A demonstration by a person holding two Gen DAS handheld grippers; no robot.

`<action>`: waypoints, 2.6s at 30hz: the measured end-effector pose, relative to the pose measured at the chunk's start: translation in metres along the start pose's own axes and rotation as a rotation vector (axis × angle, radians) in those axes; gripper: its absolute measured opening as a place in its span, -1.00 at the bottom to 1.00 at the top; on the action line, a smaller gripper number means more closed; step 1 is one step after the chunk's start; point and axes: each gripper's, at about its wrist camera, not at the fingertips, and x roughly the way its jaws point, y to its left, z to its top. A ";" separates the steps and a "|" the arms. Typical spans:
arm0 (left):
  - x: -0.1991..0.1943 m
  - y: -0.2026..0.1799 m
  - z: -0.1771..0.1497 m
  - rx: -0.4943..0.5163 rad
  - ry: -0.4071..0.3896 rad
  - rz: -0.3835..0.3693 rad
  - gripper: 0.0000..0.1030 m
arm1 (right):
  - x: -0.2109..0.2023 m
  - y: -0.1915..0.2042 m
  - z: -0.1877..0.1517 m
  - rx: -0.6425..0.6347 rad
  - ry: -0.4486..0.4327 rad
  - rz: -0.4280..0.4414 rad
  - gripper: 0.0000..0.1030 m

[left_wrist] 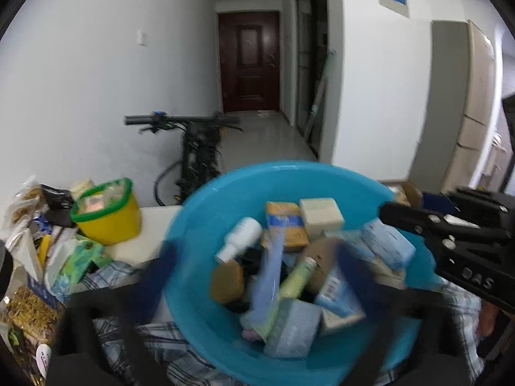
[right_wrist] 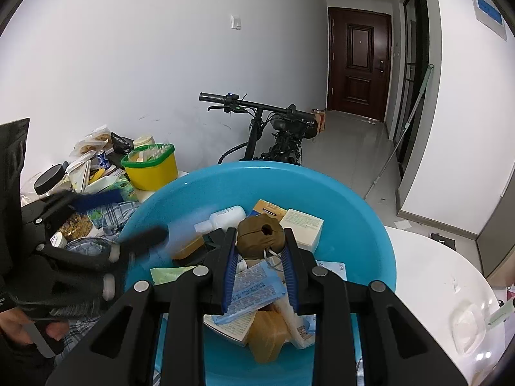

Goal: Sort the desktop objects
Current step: 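Lower the figurine into the basin and open the right tool, then open the left tool to drop the blue-and-white tube into the basin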

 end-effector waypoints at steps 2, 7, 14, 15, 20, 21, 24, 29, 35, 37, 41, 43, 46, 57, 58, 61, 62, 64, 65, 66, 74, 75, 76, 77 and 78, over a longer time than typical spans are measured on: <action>0.001 0.003 0.001 -0.012 0.009 0.018 1.00 | -0.001 0.000 0.001 -0.001 -0.001 -0.001 -0.51; 0.004 0.008 0.001 -0.037 0.032 0.000 1.00 | -0.002 -0.001 0.002 0.003 -0.005 -0.003 -0.51; -0.001 0.004 0.003 -0.018 0.016 0.020 1.00 | -0.001 0.000 0.001 -0.002 0.003 0.004 -0.51; -0.001 0.005 0.003 -0.021 0.015 0.018 1.00 | -0.001 0.000 0.001 -0.005 0.006 0.006 -0.51; 0.001 0.007 0.003 -0.023 0.027 0.008 1.00 | -0.001 0.004 0.001 -0.014 0.007 0.003 -0.51; 0.001 0.007 0.002 -0.022 0.029 0.006 1.00 | -0.001 0.004 0.001 -0.017 0.009 0.003 -0.51; 0.002 0.006 0.002 -0.017 0.034 0.004 1.00 | 0.000 0.006 0.002 -0.016 0.011 0.004 -0.51; 0.001 0.003 0.002 -0.007 0.033 0.005 1.00 | 0.002 0.006 0.002 -0.014 0.014 -0.001 -0.51; 0.001 0.003 0.002 -0.009 0.032 0.004 1.00 | 0.003 0.010 0.003 -0.018 0.012 -0.005 -0.51; 0.001 0.003 0.002 -0.013 0.034 -0.001 1.00 | 0.003 0.011 0.003 -0.020 0.015 -0.007 -0.51; 0.002 0.002 0.002 -0.014 0.040 -0.004 1.00 | 0.003 0.012 0.004 -0.020 0.013 -0.008 -0.51; 0.001 0.000 0.001 -0.011 0.040 -0.004 1.00 | 0.003 0.011 0.004 -0.020 0.014 -0.008 -0.51; 0.003 0.000 0.002 -0.013 0.045 -0.009 1.00 | 0.002 0.011 0.004 -0.018 0.011 -0.008 -0.51; 0.003 0.002 0.002 -0.007 0.057 0.018 1.00 | 0.006 0.011 0.002 -0.019 0.016 -0.012 -0.51; 0.003 0.003 0.002 -0.010 0.059 0.021 1.00 | 0.007 0.011 0.002 -0.018 0.017 -0.013 -0.51; 0.004 0.005 0.002 -0.016 0.062 0.030 1.00 | 0.008 0.013 0.000 -0.027 0.025 -0.011 -0.51; 0.004 0.006 0.002 -0.016 0.063 0.028 1.00 | 0.008 0.012 0.001 -0.022 0.022 -0.005 -0.51; 0.004 0.006 0.002 -0.015 0.064 0.028 1.00 | 0.005 0.009 0.001 -0.013 0.010 -0.003 -0.51; 0.003 0.007 0.002 -0.017 0.063 0.031 1.00 | 0.005 0.009 0.001 -0.016 0.009 -0.015 -0.51; 0.003 0.007 0.002 -0.020 0.063 0.030 1.00 | 0.005 0.009 0.001 -0.023 0.010 -0.031 -0.51; -0.007 0.024 0.008 -0.083 0.038 -0.012 1.00 | -0.006 0.000 0.005 0.024 -0.049 -0.107 1.00; -0.008 0.026 0.008 -0.089 0.038 -0.014 1.00 | -0.009 -0.001 0.006 0.032 -0.059 -0.094 1.00; -0.008 0.027 0.008 -0.093 0.037 -0.015 1.00 | -0.010 -0.002 0.006 0.038 -0.063 -0.085 1.00; -0.008 0.028 0.008 -0.094 0.038 -0.015 1.00 | -0.011 -0.001 0.007 0.035 -0.062 -0.089 1.00; -0.008 0.028 0.008 -0.095 0.040 -0.016 1.00 | -0.010 0.000 0.008 0.026 -0.061 -0.098 1.00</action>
